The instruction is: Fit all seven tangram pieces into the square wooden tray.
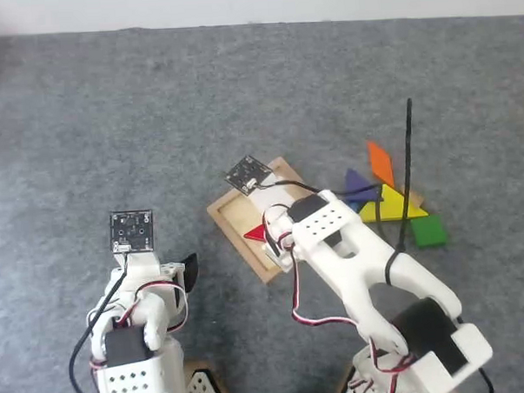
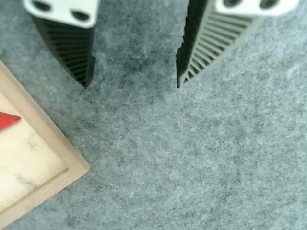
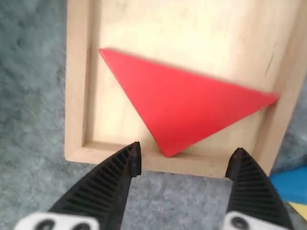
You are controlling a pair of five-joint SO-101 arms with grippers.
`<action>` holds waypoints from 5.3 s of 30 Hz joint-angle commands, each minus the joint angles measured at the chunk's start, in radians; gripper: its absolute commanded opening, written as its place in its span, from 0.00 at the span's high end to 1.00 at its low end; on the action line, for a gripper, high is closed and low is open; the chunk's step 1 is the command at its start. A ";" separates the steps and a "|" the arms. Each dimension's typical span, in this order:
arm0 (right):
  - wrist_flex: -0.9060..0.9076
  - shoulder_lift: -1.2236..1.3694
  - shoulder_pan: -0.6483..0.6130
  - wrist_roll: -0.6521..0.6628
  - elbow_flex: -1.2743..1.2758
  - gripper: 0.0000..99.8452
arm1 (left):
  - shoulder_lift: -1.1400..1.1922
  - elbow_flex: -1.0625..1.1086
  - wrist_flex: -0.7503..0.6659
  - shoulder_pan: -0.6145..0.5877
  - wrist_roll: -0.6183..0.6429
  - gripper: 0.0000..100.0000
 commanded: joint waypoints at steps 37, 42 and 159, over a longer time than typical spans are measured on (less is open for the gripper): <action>0.188 -0.042 0.048 0.046 -0.224 0.70 | -0.021 -0.022 0.005 -0.002 0.008 0.73; 0.222 0.128 0.028 0.074 -0.311 0.70 | -0.021 -0.022 0.005 -0.002 0.008 0.73; 0.102 0.524 0.611 -0.098 -0.767 0.70 | -0.021 -0.022 0.005 -0.002 0.008 0.73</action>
